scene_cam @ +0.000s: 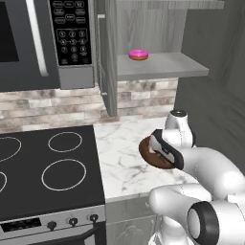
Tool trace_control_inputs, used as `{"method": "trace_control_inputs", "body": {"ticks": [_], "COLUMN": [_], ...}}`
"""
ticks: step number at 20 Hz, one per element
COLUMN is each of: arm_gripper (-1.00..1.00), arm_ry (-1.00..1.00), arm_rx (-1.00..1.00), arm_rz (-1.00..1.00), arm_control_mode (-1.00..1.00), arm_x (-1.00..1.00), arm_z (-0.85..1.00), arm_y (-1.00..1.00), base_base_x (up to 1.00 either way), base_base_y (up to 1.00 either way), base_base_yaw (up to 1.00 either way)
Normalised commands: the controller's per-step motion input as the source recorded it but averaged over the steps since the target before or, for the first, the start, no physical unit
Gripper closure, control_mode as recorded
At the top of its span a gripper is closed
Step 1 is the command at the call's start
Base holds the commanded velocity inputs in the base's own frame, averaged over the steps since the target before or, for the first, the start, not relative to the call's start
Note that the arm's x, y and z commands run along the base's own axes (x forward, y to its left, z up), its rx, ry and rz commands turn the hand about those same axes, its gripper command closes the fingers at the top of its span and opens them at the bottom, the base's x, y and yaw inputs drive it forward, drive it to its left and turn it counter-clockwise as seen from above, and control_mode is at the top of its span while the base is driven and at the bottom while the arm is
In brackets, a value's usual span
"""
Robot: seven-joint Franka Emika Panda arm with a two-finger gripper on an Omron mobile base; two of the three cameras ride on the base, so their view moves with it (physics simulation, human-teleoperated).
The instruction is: Pick the potato from the cabinet and place it in the bowl. Then pick the bowl and place it in the sink. Then turn on the sink facuet.
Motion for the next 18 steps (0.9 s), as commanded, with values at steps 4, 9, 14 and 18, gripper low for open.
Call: {"method": "trace_control_inputs", "body": {"ticks": [4, 9, 14, 18], "arm_gripper": [-1.00, -1.00, -1.00, -1.00], "arm_ry": [0.03, 0.09, 0.03, 0.03], "arm_rx": [-0.18, -0.12, -0.01, 0.00], "arm_rz": [0.20, 0.16, 0.09, 0.05], "arm_control_mode": [-1.00, -1.00, -1.00, -1.00], "arm_x": [0.06, 0.14, 0.00, 0.00], "arm_z": [0.10, -0.06, -0.15, -0.39], "arm_y": [0.92, 0.64, 0.06, -0.05], "base_base_x": [0.00, 0.00, 0.00, 0.00], "base_base_y": [0.00, 0.00, 0.00, 0.00], "base_base_yaw": [0.00, 0.00, 0.00, 0.00]}}
